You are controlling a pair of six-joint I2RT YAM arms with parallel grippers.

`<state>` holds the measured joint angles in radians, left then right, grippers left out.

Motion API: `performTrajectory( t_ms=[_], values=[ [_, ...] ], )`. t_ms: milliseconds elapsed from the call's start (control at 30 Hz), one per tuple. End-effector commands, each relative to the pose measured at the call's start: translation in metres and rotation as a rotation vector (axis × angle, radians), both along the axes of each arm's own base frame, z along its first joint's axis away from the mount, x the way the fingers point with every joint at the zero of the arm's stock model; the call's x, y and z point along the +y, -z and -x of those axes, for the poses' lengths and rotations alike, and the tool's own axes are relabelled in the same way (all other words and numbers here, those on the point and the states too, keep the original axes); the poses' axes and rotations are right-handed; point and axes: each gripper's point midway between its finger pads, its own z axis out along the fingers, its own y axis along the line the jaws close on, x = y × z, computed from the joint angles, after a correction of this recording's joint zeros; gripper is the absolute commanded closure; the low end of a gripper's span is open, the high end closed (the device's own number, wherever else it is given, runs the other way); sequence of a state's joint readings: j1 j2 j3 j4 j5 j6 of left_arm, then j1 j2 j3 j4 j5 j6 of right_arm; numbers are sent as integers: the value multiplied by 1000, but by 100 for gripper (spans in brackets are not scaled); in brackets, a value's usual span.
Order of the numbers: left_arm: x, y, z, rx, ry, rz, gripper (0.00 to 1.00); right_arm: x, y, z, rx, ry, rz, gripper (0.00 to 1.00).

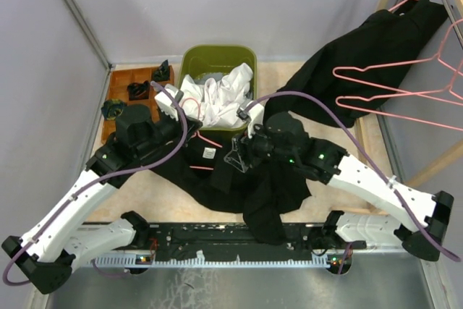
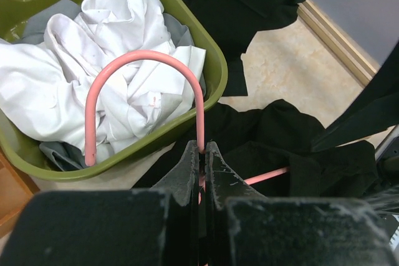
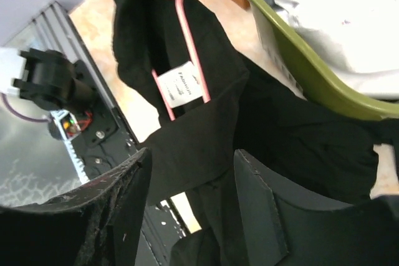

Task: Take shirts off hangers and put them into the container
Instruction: Remove the shirt from the hanger.

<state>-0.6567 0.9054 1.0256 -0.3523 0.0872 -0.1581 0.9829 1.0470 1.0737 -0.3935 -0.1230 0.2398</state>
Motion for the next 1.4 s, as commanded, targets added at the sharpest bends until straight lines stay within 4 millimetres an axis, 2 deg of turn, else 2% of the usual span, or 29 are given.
performTrajectory(
  t_ms=[0,133,267,333,467,533,567,800,1167,1267,1367],
  values=[
    [-6,2,-1,18,-3,23,100,4,-2,-12,7,52,65,46],
    [-5,5,0,24,-7,22,100,10,9,-17,64,79,99,54],
    [-4,5,0,19,-10,19,100,13,12,-19,87,100,82,73],
    [-3,5,1,17,-12,20,100,13,11,-19,83,105,71,84],
    [3,10,0,10,-28,-20,100,9,0,-20,59,119,37,91],
    [11,14,-3,4,-59,-61,100,5,-6,-21,44,137,20,99],
    [16,18,-5,5,-78,-87,100,2,-9,-22,34,149,11,100],
    [51,27,-6,-16,-201,-208,100,-29,-16,-36,-34,306,-8,100],
    [75,11,-3,-43,-328,-140,100,-56,9,-40,-65,369,129,99],
    [76,9,-3,-46,-341,-116,100,-55,4,-34,-70,323,127,91],
    [72,9,-2,-50,-319,-115,100,-42,-15,-19,-83,213,41,77]
  ],
)
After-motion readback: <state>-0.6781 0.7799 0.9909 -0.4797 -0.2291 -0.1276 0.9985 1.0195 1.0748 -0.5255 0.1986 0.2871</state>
